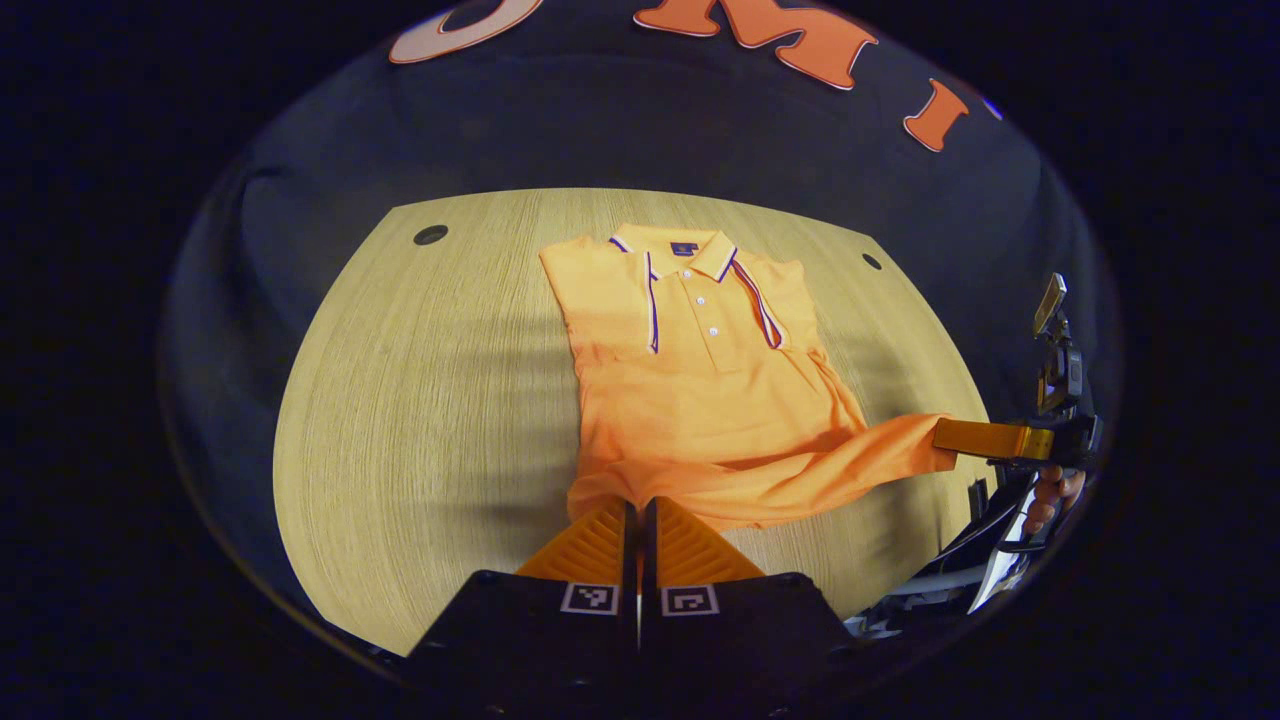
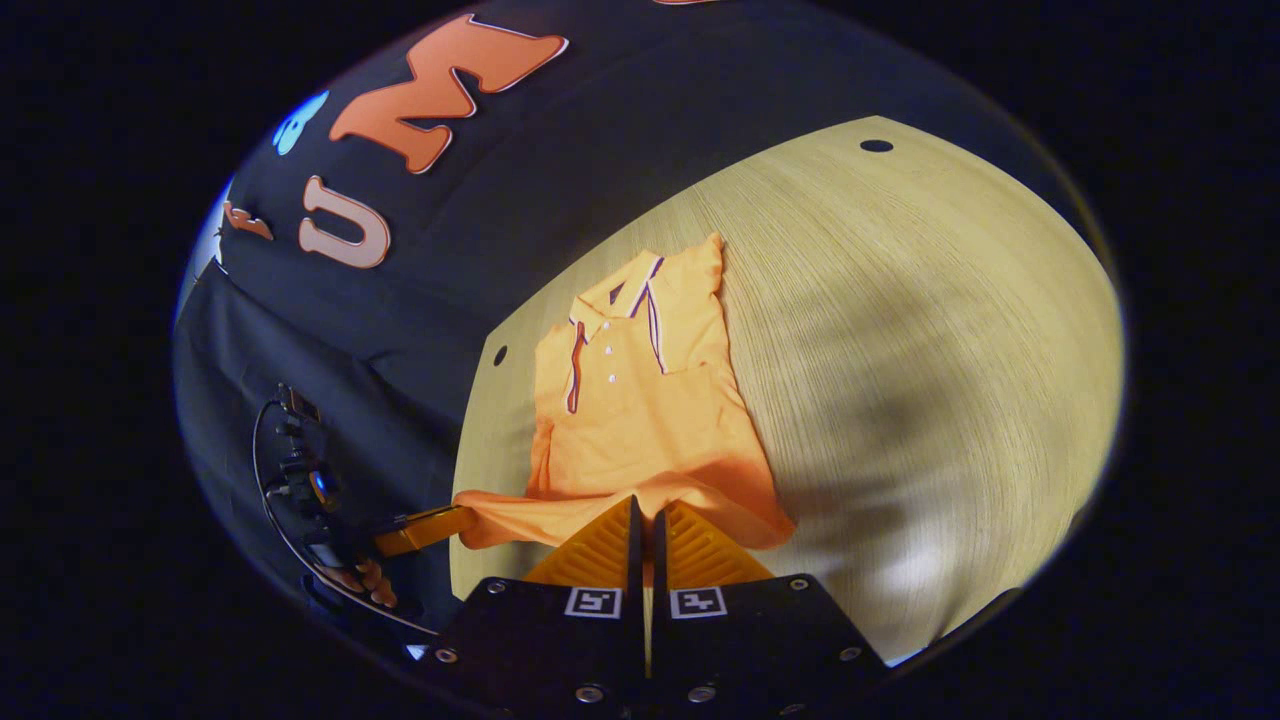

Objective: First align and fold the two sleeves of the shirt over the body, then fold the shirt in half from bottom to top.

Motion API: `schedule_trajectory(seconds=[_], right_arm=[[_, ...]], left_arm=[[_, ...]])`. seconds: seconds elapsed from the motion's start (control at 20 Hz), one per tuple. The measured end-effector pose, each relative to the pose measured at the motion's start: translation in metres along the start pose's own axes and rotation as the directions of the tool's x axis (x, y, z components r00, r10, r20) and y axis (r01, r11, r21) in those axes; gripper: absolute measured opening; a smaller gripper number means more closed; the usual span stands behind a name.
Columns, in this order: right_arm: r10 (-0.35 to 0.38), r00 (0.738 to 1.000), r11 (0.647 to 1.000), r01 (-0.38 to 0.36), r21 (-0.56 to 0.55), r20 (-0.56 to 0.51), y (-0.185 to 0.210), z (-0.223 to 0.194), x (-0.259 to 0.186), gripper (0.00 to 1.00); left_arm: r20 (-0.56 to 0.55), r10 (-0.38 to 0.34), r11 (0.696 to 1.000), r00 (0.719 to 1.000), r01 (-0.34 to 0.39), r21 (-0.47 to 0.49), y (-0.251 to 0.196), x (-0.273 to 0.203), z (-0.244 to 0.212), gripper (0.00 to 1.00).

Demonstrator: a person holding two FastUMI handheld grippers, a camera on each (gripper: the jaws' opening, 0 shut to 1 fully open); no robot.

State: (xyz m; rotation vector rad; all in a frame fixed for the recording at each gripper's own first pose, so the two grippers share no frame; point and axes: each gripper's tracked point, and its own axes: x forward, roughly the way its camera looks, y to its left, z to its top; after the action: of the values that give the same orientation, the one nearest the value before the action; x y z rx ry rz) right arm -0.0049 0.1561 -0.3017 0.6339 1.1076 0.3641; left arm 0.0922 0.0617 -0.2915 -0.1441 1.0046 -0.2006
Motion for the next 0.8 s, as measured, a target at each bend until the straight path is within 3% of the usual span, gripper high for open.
schedule_trajectory(seconds=[0.55, 0.65, 0.8], right_arm=[[-0.061, 0.997, 0.994, 0.066, -0.091, 0.057, 0.013, 0.078, 0.043, 0.04], [-0.104, 0.993, 0.99, 0.11, -0.093, 0.062, 0.009, 0.093, 0.054, 0.04], [-0.122, 0.99, 0.983, 0.131, -0.127, 0.073, 0.014, 0.116, 0.071, 0.04]], left_arm=[[0.038, 0.015, 0.999, 0.999, -0.016, 0.041, 0.027, 0.037, 0.087, 0.01], [0.034, 0.046, 0.998, 0.998, -0.048, 0.042, 0.039, 0.046, 0.102, 0.01], [0.01, 0.031, 0.999, 0.999, -0.031, 0.037, 0.044, 0.067, 0.124, 0.01]])
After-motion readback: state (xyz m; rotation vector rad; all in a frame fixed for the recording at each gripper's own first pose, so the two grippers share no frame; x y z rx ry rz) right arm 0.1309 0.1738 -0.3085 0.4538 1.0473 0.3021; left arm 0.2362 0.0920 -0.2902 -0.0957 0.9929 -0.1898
